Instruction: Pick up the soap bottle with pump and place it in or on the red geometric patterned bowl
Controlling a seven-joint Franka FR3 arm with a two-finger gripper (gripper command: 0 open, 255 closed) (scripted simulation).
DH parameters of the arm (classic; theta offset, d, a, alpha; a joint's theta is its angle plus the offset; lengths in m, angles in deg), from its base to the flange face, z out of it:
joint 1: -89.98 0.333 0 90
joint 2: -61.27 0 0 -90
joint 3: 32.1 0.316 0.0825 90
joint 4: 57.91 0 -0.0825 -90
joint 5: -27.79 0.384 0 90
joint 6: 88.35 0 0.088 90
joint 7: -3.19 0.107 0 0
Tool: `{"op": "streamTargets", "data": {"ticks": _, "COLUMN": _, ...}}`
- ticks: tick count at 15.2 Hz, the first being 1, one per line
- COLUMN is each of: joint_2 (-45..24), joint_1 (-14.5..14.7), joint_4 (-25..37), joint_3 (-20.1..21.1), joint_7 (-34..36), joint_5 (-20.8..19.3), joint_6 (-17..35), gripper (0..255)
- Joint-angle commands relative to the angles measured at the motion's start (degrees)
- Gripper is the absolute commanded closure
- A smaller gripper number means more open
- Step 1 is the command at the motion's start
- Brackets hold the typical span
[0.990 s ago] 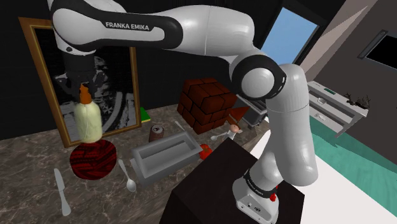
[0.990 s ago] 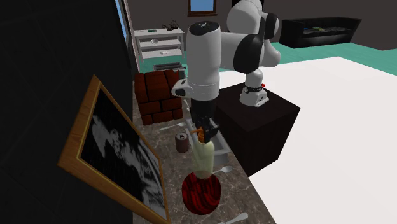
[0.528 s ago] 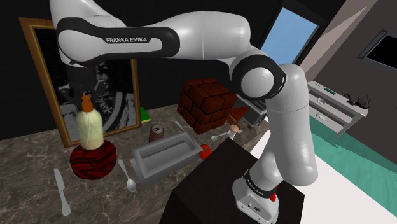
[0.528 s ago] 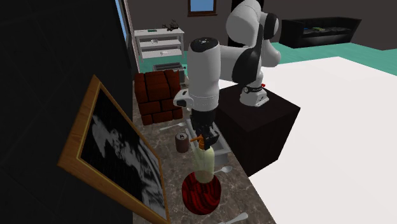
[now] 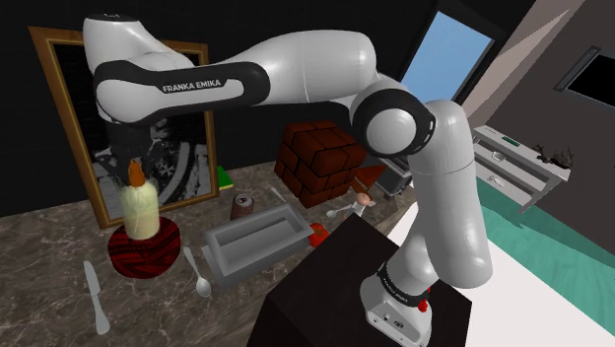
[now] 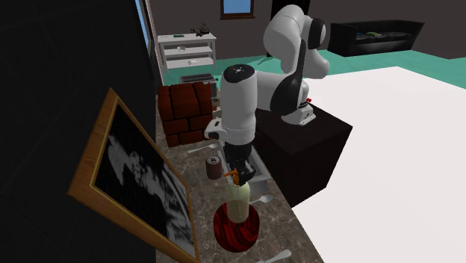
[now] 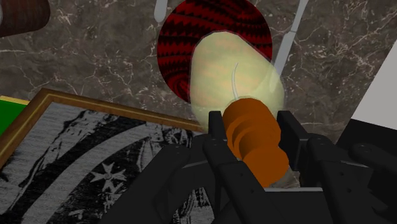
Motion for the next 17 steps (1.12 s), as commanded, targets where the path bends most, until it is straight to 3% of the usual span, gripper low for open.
{"op": "streamTargets", "data": {"ticks": 1, "joint_2": -0.27, "joint_1": -0.01, "joint_4": -1.13, "joint_3": -0.03, "joint_7": 0.06, "joint_5": -0.06, "joint_6": 1.47, "gripper": 255}}
{"op": "streamTargets", "data": {"ticks": 7, "joint_2": -2.08, "joint_1": 0.02, "joint_4": -3.0, "joint_3": -0.19, "joint_7": 0.16, "joint_5": -0.27, "joint_6": 5.14, "gripper": 255}}
{"op": "streamTargets", "data": {"ticks": 15, "joint_2": -2.08, "joint_1": 0.02, "joint_4": -3.0, "joint_3": -0.19, "joint_7": 0.16, "joint_5": -0.27, "joint_6": 5.14, "gripper": 255}}
{"op": "streamTargets", "data": {"ticks": 16, "joint_2": -2.08, "joint_1": 0.01, "joint_4": -3.01, "joint_3": -0.19, "joint_7": 0.15, "joint_5": -0.27, "joint_6": 5.15, "gripper": 0}}
{"op": "streamTargets", "data": {"ticks": 17, "joint_2": -2.06, "joint_1": 0.01, "joint_4": -3.04, "joint_3": -0.19, "joint_7": 0.15, "joint_5": -0.27, "joint_6": 5.16, "gripper": 0}}
